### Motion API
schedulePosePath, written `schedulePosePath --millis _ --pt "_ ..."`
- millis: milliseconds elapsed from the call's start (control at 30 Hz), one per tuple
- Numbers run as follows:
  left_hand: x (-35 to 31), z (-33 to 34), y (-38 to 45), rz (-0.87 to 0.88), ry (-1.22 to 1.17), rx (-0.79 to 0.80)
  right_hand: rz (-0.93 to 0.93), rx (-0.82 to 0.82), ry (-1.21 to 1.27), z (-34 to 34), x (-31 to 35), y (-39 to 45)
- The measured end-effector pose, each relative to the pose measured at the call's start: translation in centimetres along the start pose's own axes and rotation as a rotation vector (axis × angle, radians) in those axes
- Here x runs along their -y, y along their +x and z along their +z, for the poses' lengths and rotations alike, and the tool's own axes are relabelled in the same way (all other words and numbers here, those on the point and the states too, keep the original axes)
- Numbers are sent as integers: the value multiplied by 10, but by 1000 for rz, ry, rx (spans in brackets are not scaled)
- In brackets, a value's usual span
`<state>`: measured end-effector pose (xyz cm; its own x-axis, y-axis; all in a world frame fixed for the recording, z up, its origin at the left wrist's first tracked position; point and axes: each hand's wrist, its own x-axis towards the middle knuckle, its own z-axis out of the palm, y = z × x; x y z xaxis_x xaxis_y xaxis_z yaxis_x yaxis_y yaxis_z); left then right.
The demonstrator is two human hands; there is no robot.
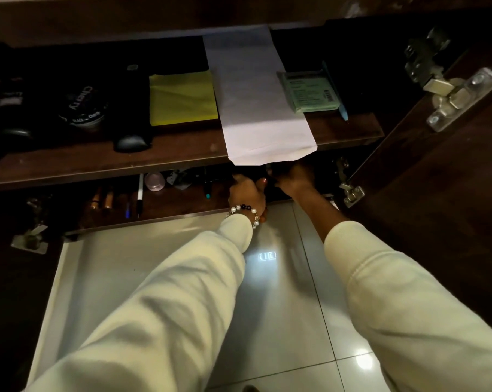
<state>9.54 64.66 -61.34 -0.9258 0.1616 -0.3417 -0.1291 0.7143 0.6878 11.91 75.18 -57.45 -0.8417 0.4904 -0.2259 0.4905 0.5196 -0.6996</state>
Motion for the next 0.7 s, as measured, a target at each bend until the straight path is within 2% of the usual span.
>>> schedulePosePath --millis 167,400,500,567,633,700 --pt "3 -9 -22 -63 -173 -92 174 -51 231 3 -11 -3" --pt "24 -34 -55 -14 -257 -101 232 -152 688 -16 0 -66" --pt "19 -64 -85 37 -272 -99 234 -149 706 -25 16 -94" --pt "18 -83 -102 102 -260 -105 205 -86 681 -36 30 -112" --pt "17 -105 -120 243 -220 -111 136 35 604 -54 49 -132" --pt "12 -129 -137 426 -153 -186 51 141 527 -75 71 -150"
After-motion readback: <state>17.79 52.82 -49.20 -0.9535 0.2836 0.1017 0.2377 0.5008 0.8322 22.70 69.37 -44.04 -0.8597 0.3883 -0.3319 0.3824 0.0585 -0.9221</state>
